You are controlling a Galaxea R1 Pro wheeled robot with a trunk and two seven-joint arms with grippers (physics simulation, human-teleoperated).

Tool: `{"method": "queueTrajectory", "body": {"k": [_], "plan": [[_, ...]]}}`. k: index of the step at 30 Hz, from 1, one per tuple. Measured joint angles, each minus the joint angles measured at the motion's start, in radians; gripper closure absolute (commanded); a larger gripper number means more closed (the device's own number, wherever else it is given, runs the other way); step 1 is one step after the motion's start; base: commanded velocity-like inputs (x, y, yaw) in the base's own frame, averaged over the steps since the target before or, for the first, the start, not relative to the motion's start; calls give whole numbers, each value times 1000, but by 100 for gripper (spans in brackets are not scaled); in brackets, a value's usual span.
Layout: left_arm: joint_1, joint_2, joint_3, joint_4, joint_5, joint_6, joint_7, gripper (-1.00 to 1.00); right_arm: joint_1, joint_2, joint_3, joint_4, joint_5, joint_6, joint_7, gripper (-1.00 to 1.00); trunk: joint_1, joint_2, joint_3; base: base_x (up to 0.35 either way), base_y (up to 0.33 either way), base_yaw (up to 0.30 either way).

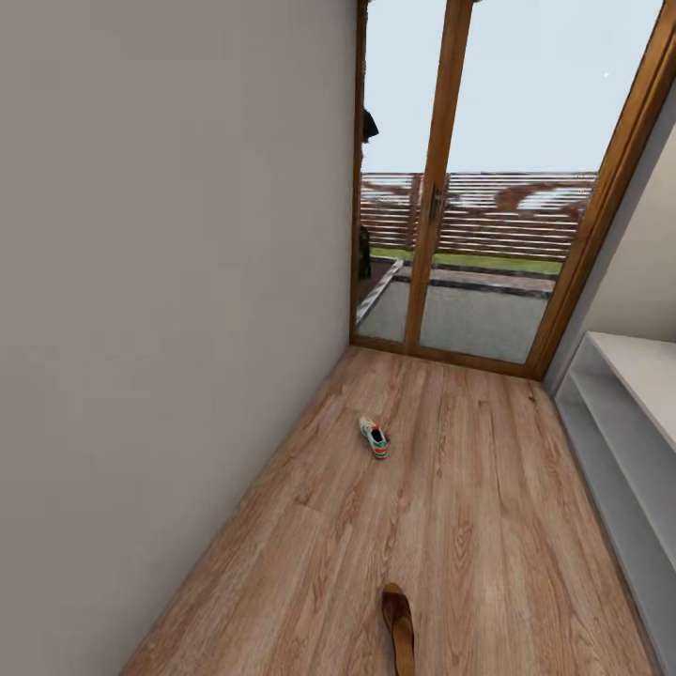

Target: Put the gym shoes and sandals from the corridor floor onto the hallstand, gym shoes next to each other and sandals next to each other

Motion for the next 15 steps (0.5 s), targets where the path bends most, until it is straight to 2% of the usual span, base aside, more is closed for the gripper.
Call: {"method": "queueTrajectory", "body": {"k": [8, 15], "plan": [[0, -4, -2, 1, 1, 0, -1, -100, 0, 0, 0, 0, 0, 0, 0, -100, 0, 0, 0, 14, -2, 0], [0, -3, 1, 1, 1, 0, 0, -100, 0, 0, 1, 1, 0, 0, 0, -100, -1, 0, 0, 258, -34, 0]]}}
